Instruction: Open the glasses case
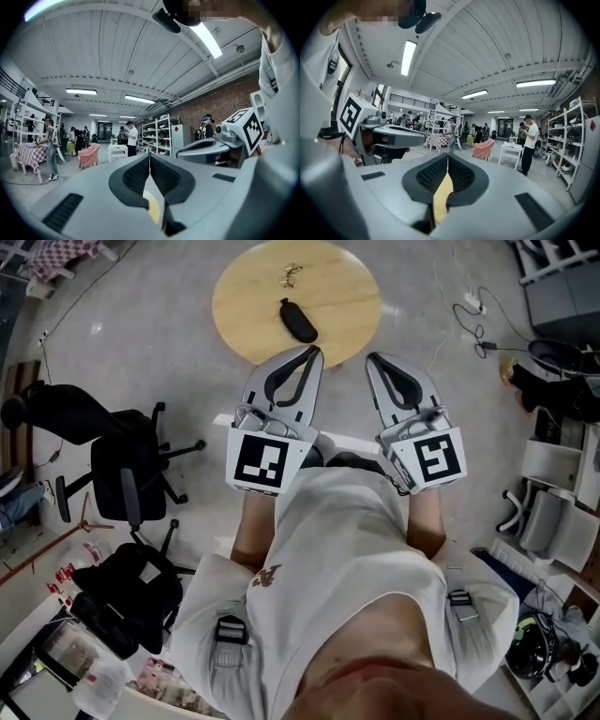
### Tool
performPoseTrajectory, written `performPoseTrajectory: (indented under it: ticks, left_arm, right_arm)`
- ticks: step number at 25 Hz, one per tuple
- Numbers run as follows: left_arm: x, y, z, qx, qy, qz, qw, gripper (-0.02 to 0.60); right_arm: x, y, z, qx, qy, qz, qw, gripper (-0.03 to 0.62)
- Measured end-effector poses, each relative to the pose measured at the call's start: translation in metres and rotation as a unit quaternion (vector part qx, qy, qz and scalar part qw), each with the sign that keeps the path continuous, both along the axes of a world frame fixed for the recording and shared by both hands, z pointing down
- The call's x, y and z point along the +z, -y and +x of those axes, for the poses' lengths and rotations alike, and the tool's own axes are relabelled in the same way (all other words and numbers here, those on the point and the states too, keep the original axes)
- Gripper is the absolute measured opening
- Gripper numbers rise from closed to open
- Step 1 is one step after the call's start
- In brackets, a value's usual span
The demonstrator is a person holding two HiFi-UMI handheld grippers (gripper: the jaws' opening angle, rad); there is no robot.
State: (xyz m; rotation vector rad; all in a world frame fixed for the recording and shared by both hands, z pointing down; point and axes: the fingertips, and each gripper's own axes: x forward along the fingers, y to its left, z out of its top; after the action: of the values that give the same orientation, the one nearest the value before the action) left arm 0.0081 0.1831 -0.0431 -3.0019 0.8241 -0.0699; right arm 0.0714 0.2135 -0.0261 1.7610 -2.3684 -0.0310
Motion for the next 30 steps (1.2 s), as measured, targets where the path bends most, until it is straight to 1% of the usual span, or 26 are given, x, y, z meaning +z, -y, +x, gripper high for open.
performPoseTrajectory:
  ticks: [7, 11, 15, 18, 24, 27, 30]
  left_arm:
    - [0.014, 0.031, 0.005, 0.004, 0.003, -0.018, 0.9998, 0.021]
    - [0.022, 0.051, 0.011, -0.006, 0.005, -0.035, 0.9993, 0.021]
    - [0.034, 0.072, 0.015, -0.032, 0.018, -0.047, 0.9982, 0.021]
    - [0.042, 0.090, 0.026, -0.052, 0.029, -0.048, 0.9971, 0.021]
    - [0.055, 0.130, 0.053, -0.093, 0.032, -0.060, 0.9934, 0.021]
    - [0.060, 0.145, 0.060, -0.117, 0.029, -0.071, 0.9902, 0.021]
    - [0.069, 0.157, 0.063, -0.139, 0.033, -0.082, 0.9863, 0.021]
  right_arm:
    - [0.012, 0.027, 0.003, 0.005, 0.004, -0.017, 1.000, 0.023]
    - [0.018, 0.046, 0.013, 0.003, 0.008, -0.025, 1.000, 0.023]
    - [0.028, 0.071, 0.021, -0.015, 0.014, -0.031, 0.999, 0.023]
    - [0.035, 0.093, 0.032, -0.037, 0.017, -0.031, 0.999, 0.023]
    - [0.048, 0.150, 0.051, -0.082, 0.013, -0.037, 0.996, 0.023]
    - [0.054, 0.171, 0.052, -0.104, 0.006, -0.048, 0.993, 0.023]
    - [0.063, 0.186, 0.053, -0.123, 0.012, -0.055, 0.991, 0.023]
